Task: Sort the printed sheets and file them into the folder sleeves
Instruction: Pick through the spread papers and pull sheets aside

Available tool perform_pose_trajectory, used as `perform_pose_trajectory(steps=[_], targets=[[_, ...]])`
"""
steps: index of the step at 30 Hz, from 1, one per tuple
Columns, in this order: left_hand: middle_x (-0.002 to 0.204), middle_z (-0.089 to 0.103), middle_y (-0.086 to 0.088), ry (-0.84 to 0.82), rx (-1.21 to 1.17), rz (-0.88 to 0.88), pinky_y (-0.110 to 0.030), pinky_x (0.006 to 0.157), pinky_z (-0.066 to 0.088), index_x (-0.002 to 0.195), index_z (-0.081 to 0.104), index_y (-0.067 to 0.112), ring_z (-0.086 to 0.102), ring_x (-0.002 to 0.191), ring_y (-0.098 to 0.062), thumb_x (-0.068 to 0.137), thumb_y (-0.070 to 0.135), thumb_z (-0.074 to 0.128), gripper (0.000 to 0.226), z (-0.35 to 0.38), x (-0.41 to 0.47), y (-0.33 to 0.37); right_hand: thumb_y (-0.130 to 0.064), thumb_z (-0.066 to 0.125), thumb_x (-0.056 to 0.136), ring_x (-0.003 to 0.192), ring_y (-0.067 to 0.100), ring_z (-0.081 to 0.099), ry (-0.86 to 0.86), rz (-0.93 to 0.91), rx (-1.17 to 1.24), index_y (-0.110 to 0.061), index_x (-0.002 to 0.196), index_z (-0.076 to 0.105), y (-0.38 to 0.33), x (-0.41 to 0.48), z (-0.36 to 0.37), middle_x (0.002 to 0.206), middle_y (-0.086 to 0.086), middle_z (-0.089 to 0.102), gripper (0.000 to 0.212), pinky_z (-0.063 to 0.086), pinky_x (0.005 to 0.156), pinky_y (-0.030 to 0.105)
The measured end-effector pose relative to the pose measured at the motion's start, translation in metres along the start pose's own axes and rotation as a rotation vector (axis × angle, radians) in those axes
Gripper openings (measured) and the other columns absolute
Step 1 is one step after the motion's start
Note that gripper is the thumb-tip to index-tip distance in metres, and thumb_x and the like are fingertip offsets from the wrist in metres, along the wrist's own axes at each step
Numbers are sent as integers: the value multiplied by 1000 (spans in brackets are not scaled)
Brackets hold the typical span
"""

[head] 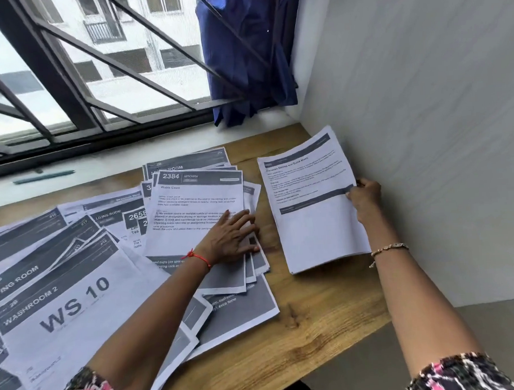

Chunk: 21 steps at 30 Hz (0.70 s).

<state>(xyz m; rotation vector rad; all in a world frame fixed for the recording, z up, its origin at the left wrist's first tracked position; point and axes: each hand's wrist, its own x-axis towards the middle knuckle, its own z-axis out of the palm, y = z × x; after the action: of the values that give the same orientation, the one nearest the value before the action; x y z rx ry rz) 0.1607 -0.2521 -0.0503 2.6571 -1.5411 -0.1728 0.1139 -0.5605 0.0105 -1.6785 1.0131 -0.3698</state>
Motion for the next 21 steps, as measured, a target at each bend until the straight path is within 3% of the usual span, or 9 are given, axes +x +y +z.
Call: perform_pose_trajectory(steps=[3,5,8,12,16,21], targets=[[115,65,-6,3,-3,-27,-52,87,49,100,66,19,60,114,-25,92,65,11,73,-3,-7,-1,7,54,84,55,9,43,-7,-57,-65,9,101,65,-4,5,8,75,3,55,20,29,35,8],[124,60,-7,-22,-39,-34,-53,96,43,108,64,18,53,123,-26,89,69,7,79,-4,-8,0,8,54,83,72,16,47,-26,-87,-123,9,102,64,-5,9,15,85,6,57,22,33,39,9],[146,38,-2,-47,-79,-59,-49,113,18,129,50,21,22,143,-19,75,78,-6,96,-1,-8,0,9,53,82,83,18,54,-69,-158,-222,8,106,64,-4,10,25,99,15,67,26,47,64,23],[151,29,0,-44,-109,-93,-48,114,7,135,41,23,10,145,-17,70,81,-8,100,0,-10,2,7,52,87,111,32,59,-124,-292,-373,-2,127,55,-7,7,33,126,16,60,41,48,87,31],[156,18,0,-29,-137,-134,-47,114,-5,142,34,24,-2,145,-15,71,81,-7,100,8,-11,7,8,40,88,110,35,58,-85,-472,-463,-6,128,55,-11,7,37,123,16,62,45,47,88,32],[153,-18,1,-69,-72,-198,-42,109,-20,146,-9,25,-21,138,-14,64,79,-24,100,13,-14,16,0,35,95,112,33,57,-47,-500,-424,-6,127,56,-22,11,43,125,14,61,40,43,92,29]])
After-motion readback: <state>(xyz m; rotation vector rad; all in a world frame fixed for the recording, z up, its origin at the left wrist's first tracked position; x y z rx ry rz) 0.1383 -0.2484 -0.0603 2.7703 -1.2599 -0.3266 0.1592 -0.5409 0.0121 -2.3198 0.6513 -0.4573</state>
